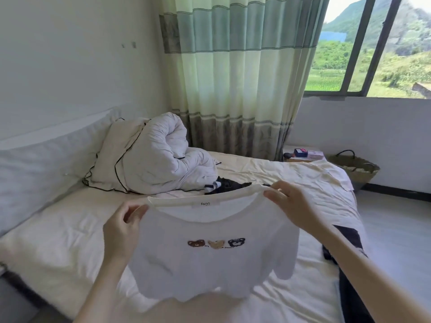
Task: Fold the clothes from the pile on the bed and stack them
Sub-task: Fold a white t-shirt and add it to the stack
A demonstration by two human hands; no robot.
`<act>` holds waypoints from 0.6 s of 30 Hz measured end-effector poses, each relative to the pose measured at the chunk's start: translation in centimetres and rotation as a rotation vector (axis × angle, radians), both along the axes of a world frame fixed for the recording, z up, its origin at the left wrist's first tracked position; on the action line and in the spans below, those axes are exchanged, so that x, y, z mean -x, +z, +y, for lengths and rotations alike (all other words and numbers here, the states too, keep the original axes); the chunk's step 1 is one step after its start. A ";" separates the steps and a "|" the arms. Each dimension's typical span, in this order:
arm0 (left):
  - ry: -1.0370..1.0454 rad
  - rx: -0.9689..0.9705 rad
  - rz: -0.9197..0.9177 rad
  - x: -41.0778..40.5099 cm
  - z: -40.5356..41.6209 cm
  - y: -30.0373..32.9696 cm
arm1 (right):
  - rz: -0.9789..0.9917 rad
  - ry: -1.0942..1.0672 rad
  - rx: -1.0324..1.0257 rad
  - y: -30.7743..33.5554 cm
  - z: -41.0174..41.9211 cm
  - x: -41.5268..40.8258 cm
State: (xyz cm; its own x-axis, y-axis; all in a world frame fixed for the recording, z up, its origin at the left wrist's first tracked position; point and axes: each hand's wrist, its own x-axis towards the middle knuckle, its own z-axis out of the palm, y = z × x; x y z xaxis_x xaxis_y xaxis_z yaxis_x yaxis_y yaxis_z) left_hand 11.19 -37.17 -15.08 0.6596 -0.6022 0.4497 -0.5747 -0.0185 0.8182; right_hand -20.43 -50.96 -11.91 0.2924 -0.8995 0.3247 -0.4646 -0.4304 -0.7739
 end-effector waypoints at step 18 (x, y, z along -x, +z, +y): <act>0.157 0.209 -0.431 -2.3 12.0 6.6 | -0.051 -0.133 0.346 4.8 8.5 -1.6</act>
State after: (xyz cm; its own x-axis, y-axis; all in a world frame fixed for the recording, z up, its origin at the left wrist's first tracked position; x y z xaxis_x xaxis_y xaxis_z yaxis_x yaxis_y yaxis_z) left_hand 13.48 -25.12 -8.52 0.4628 -0.3789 0.8014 -0.8645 0.0072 0.5027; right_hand -18.81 -42.44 -7.14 0.1559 -0.7632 0.6271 -0.4985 -0.6089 -0.6171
